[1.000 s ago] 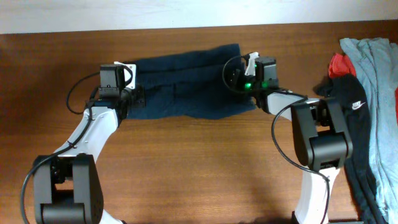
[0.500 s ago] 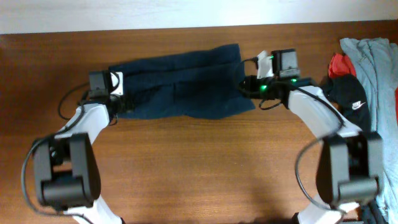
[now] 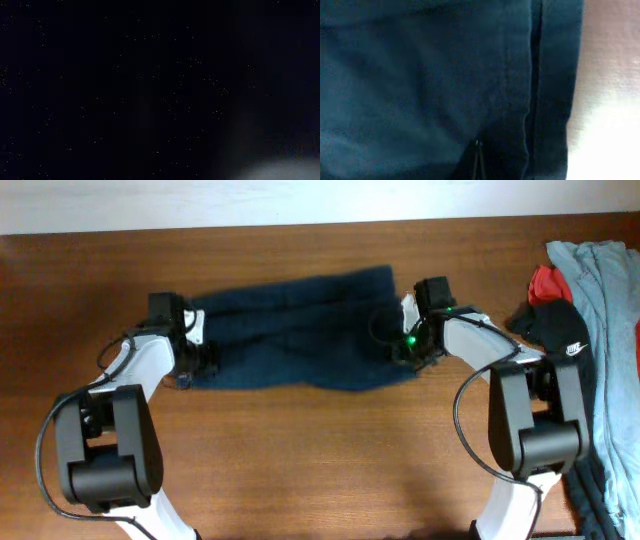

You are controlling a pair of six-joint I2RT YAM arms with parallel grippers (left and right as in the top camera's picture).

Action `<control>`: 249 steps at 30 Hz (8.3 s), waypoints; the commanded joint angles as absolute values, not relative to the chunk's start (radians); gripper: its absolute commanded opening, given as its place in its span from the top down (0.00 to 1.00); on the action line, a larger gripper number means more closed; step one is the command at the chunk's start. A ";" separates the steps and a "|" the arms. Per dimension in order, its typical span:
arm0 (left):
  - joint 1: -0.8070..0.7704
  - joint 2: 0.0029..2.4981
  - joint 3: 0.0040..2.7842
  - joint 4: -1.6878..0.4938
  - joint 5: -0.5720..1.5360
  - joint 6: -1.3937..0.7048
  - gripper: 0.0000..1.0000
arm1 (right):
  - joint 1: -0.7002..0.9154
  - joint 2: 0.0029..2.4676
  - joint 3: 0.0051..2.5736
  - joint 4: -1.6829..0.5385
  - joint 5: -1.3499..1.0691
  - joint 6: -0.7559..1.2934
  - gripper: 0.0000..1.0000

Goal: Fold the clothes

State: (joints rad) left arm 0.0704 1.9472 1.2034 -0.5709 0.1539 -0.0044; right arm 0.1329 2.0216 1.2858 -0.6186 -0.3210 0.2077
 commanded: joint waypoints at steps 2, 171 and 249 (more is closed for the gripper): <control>0.076 1.904 1.250 -0.859 0.160 -0.014 0.96 | 0.138 1.871 1.249 -0.858 -0.054 0.184 0.96; -0.451 2.230 1.990 -1.232 -0.003 -0.426 0.80 | 0.084 1.713 1.356 -0.834 -0.572 0.060 0.36; -0.132 2.203 1.625 -0.790 0.236 -0.095 0.92 | 0.303 2.043 1.366 -0.324 -0.081 0.382 0.83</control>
State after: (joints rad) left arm -0.1516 2.2009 1.6169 -0.7578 0.2516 -0.1165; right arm 0.3775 2.0628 1.3651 -0.2607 -0.0746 0.3710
